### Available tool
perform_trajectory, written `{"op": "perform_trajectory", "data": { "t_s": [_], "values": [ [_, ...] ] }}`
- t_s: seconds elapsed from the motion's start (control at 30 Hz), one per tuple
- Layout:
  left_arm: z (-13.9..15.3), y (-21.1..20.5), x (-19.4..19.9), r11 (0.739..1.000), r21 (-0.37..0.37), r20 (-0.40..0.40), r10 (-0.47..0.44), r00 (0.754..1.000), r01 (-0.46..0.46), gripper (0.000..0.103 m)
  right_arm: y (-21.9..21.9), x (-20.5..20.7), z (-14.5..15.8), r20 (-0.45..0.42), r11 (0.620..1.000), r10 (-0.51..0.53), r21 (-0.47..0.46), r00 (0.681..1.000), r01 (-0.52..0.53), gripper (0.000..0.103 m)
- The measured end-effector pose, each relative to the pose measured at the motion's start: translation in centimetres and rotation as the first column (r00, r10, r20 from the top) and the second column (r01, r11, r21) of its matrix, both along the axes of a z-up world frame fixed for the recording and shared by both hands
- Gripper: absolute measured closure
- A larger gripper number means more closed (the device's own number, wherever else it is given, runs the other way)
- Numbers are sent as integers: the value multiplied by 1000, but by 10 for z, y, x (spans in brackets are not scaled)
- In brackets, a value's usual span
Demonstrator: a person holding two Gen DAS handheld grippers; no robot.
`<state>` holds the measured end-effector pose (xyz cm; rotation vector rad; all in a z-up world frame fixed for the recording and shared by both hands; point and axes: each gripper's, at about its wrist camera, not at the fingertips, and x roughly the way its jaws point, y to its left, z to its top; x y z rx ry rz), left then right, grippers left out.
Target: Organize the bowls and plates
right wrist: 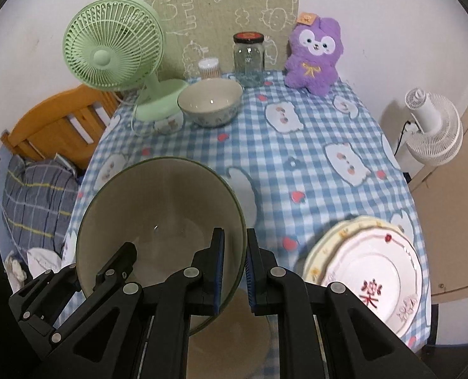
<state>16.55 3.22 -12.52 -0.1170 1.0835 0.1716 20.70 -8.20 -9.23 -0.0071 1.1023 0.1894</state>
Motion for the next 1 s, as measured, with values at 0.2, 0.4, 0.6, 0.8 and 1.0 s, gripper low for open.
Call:
{"op": "perform_trajectory", "data": {
  "t_s": [0.2, 0.4, 0.6, 0.8, 1.0],
  "values": [
    [-12, -12, -23, 999, -5, -34, 39, 999, -40, 89, -13, -20, -12, -37, 1000, 30, 5, 999, -30, 88],
    [-22, -18, -41, 998, 6, -55, 67, 996, -67, 89, -19, -35, -24, -69, 998, 61, 6, 996, -61, 88],
    [-30, -21, -53, 997, 9, -80, 82, 993, -81, 89, -22, -46, -34, -97, 997, 73, 14, 993, -72, 88],
    [-38, -24, -57, 996, 33, -96, 84, 992, -81, 89, -26, -50, -45, -129, 997, 77, 26, 989, -74, 88],
    [-46, -25, -56, 996, 49, -109, 76, 991, -71, 89, -26, -50, -54, -154, 997, 71, 33, 986, -67, 88]
  ]
}}
